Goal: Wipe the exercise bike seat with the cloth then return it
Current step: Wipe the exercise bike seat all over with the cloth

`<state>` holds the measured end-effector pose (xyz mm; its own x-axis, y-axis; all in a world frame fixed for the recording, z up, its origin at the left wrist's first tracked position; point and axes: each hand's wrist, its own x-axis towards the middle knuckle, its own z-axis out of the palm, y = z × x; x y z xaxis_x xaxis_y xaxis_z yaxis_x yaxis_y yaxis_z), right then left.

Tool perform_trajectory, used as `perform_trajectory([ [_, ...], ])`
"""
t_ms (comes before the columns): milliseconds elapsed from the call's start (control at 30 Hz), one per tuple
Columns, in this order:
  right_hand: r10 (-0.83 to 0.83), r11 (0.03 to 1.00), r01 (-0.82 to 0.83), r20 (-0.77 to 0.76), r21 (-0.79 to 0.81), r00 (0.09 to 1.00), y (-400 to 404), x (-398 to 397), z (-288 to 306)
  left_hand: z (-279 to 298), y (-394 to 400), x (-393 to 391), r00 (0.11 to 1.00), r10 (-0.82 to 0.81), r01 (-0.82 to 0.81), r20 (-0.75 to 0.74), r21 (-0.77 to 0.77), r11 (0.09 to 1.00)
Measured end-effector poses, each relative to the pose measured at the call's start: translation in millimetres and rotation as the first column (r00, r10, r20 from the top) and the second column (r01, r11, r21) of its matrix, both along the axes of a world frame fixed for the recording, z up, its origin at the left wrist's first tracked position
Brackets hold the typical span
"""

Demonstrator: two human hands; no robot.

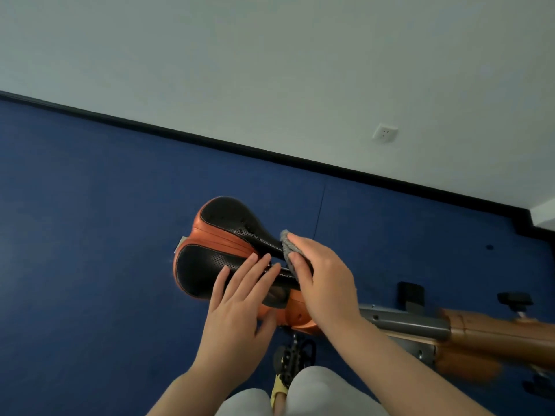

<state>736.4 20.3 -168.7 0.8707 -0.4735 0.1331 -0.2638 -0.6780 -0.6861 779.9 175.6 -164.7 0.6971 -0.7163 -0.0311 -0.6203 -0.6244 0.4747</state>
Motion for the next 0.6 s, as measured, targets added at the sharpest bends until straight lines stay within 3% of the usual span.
perform_trajectory([
  [133, 0.121, 0.990, -0.119, 0.016, -0.073, 0.993, -3, -21, -2, 1, 4, 1, 1.000, -0.015, 0.015, 0.009, -0.023, 1.000],
  [300, 0.099, 0.985, -0.088, 0.070, -0.145, 0.993, 7, -10, -6, 2, 11, 8, 0.997, 0.072, -0.069, 0.020, -0.113, 0.991],
  [500, 0.223, 0.965, -0.224, -0.027, -0.134, 0.975, 12, 23, 3, 4, 19, 31, 0.964, 0.257, -0.238, 0.063, -0.223, 0.945],
  [600, 0.284, 0.934, -0.287, -0.045, -0.215, 0.958, 10, 7, 1, 5, 27, 54, 0.947, 0.307, -0.289, 0.090, -0.168, 0.942],
])
